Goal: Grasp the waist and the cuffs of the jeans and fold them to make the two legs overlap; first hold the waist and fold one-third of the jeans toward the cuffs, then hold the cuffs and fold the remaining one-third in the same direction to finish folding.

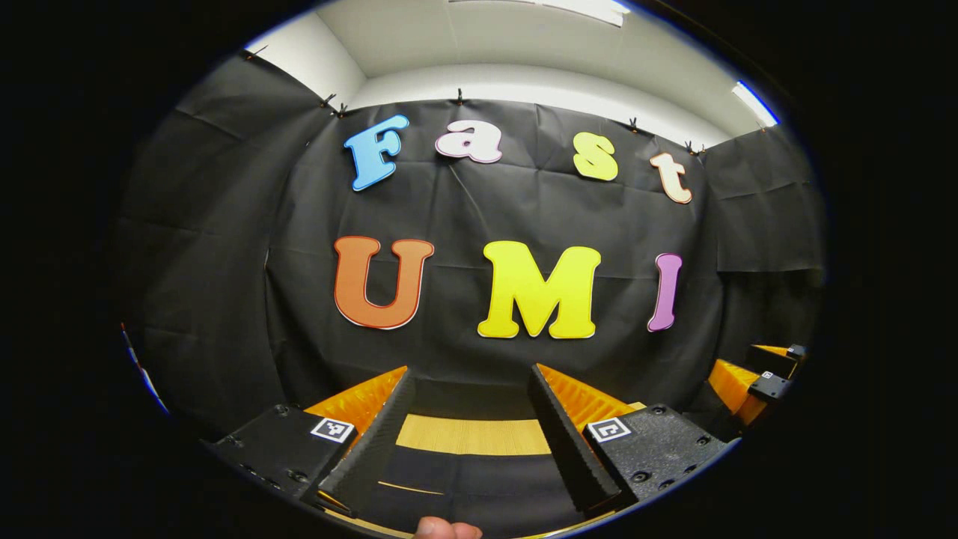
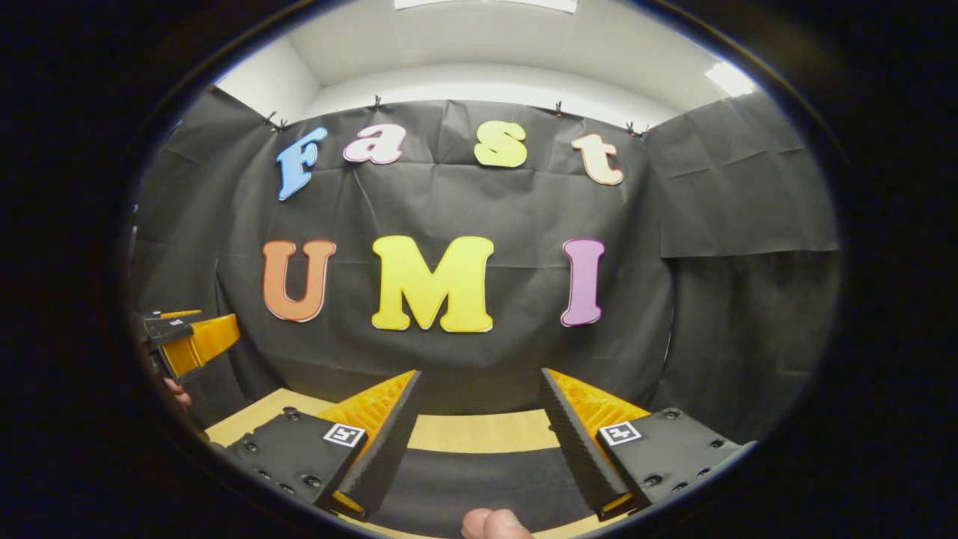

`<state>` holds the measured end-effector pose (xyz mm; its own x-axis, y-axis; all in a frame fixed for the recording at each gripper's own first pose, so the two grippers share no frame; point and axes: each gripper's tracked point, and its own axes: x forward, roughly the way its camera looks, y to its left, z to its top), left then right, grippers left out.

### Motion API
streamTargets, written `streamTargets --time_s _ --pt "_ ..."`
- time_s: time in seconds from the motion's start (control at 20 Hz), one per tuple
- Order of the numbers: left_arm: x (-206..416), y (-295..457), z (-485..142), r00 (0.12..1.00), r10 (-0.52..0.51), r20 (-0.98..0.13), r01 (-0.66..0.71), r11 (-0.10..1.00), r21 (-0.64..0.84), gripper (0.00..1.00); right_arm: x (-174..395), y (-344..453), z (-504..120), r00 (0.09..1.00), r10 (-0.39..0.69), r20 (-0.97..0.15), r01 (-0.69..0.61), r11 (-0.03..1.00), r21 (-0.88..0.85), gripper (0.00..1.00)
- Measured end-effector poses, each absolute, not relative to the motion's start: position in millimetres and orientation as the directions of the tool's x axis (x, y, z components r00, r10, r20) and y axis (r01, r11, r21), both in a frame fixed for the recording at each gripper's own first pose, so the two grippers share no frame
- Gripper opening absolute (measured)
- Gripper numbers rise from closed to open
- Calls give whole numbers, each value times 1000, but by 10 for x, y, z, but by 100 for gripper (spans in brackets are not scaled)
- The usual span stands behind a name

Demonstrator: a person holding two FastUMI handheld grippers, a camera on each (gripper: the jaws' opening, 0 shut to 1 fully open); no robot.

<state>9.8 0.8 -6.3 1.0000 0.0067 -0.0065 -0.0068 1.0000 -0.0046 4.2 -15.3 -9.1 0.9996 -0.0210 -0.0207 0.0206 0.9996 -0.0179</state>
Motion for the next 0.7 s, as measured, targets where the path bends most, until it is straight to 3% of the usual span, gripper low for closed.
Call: streamTargets --time_s 0.1,0.3,0.7 --pt "123 -3 -57 1000 8 -9 -8 1000 2 97 78 -196 -103 999 -30 -22 30 999 -13 100" --pt "178 -5 -84 1000 6 -12 -5 1000 26 97 122 -263 -136 999 -43 -30 42 999 -12 94" --pt "277 -85 -161 999 14 -37 -13 999 29 97 243 -412 -172 999 -39 -37 38 999 -29 97"
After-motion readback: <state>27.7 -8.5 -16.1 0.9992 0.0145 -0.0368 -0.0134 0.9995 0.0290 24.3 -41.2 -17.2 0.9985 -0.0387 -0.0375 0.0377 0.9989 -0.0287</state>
